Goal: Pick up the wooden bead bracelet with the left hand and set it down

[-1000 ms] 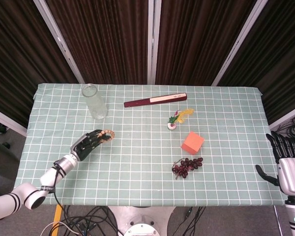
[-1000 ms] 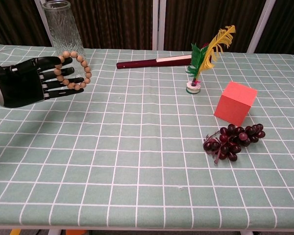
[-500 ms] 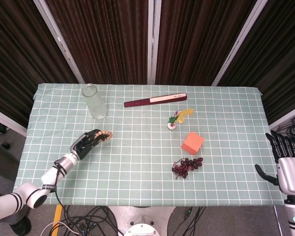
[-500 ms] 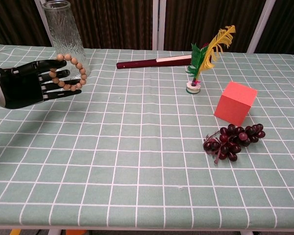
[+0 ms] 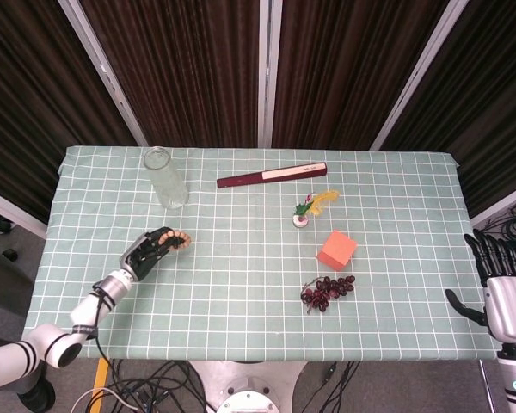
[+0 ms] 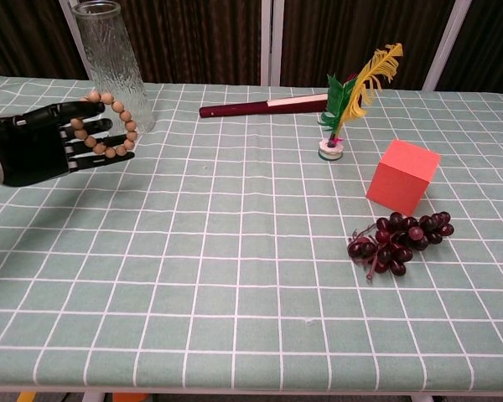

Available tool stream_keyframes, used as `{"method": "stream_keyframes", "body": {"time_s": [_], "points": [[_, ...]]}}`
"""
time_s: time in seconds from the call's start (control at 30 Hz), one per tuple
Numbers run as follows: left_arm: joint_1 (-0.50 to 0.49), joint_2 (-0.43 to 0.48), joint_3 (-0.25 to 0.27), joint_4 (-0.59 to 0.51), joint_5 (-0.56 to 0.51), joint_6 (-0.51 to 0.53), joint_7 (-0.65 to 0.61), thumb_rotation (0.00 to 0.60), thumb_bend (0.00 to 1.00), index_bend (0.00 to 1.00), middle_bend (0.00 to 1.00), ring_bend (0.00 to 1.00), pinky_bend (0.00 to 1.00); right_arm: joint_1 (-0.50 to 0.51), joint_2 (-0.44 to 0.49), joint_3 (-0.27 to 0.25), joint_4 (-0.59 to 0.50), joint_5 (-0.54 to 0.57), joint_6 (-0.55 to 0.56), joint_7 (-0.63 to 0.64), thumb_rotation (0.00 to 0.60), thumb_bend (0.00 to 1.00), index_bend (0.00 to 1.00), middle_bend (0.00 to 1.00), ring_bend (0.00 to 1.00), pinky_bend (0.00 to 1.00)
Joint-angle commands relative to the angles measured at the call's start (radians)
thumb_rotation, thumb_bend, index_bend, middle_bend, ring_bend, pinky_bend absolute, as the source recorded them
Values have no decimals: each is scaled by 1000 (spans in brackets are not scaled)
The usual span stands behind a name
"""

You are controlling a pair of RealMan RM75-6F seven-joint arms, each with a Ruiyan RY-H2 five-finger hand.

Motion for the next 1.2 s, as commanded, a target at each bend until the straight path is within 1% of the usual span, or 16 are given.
{"method": "stream_keyframes", "body": {"time_s": [0.03, 0.13, 0.23, 0.33, 0.4, 0.47, 0.63, 0.7, 0.77, 0.87, 0.9, 0.97, 1.07, 1.13, 1.17, 1.2], "points": [[3, 5, -1, -11, 7, 7, 20, 569, 482, 553, 597, 247, 147, -1, -1, -1, 1, -1, 2, 2, 600, 134, 0, 35, 0, 0], [3, 9, -2, -23, 14, 12, 44, 482, 482, 553, 595, 247, 147, -4, 0, -1, 3, -3, 7, 5, 600, 135, 0, 36, 0, 0], [4, 12, -2, -36, 18, 17, 79, 434, 483, 552, 593, 247, 147, -7, 2, -3, 3, -6, 11, 7, 600, 134, 0, 37, 0, 0], [6, 13, -4, -48, 19, 22, 103, 408, 485, 551, 591, 247, 147, -8, 3, -3, 3, -7, 14, 8, 600, 134, 0, 37, 0, 0], [7, 13, -4, -52, 18, 23, 113, 407, 485, 551, 592, 247, 147, -9, 3, -3, 4, -9, 16, 10, 600, 134, 0, 37, 0, 0], [8, 14, -5, -57, 17, 23, 123, 419, 487, 552, 595, 247, 147, -9, 3, -4, 4, -10, 17, 10, 600, 134, 0, 38, 0, 0], [13, 15, -10, -69, 2, 18, 153, 512, 490, 565, 613, 247, 147, -10, 4, -3, 5, -15, 21, 13, 600, 135, 0, 38, 0, 0], [14, 16, -12, -73, -4, 13, 163, 541, 494, 569, 619, 250, 148, -11, 5, -4, 5, -18, 25, 15, 600, 134, 0, 39, 0, 0], [16, 16, -17, -79, -14, 10, 174, 552, 496, 577, 631, 259, 149, -13, 5, -5, 6, -20, 28, 18, 600, 135, 0, 40, 0, 0], [22, 16, -25, -87, -27, 12, 195, 529, 493, 594, 662, 279, 150, -16, 5, -7, 7, -23, 32, 22, 600, 134, 0, 42, 0, 0], [24, 17, -27, -90, -30, 14, 201, 510, 491, 601, 669, 282, 151, -16, 5, -7, 8, -24, 33, 23, 600, 134, 0, 41, 0, 0], [29, 20, -31, -99, -34, 16, 216, 490, 485, 612, 678, 284, 151, -18, 5, -8, 9, -26, 35, 26, 600, 133, 0, 41, 0, 0], [35, 23, -35, -113, -42, 17, 241, 486, 485, 622, 687, 290, 152, -19, 4, -8, 12, -29, 39, 29, 600, 133, 0, 42, 0, 0], [39, 26, -40, -123, -49, 16, 250, 504, 487, 633, 696, 298, 153, -20, 4, -9, 14, -31, 41, 31, 600, 133, 0, 42, 0, 0], [41, 27, -41, -127, -50, 16, 255, 502, 488, 636, 696, 303, 154, -20, 4, -9, 14, -31, 42, 32, 600, 133, 0, 42, 0, 0], [43, 28, -42, -131, -50, 17, 262, 481, 491, 635, 687, 304, 155, -21, 4, -9, 15, -32, 43, 33, 600, 133, 0, 42, 0, 0]]}}
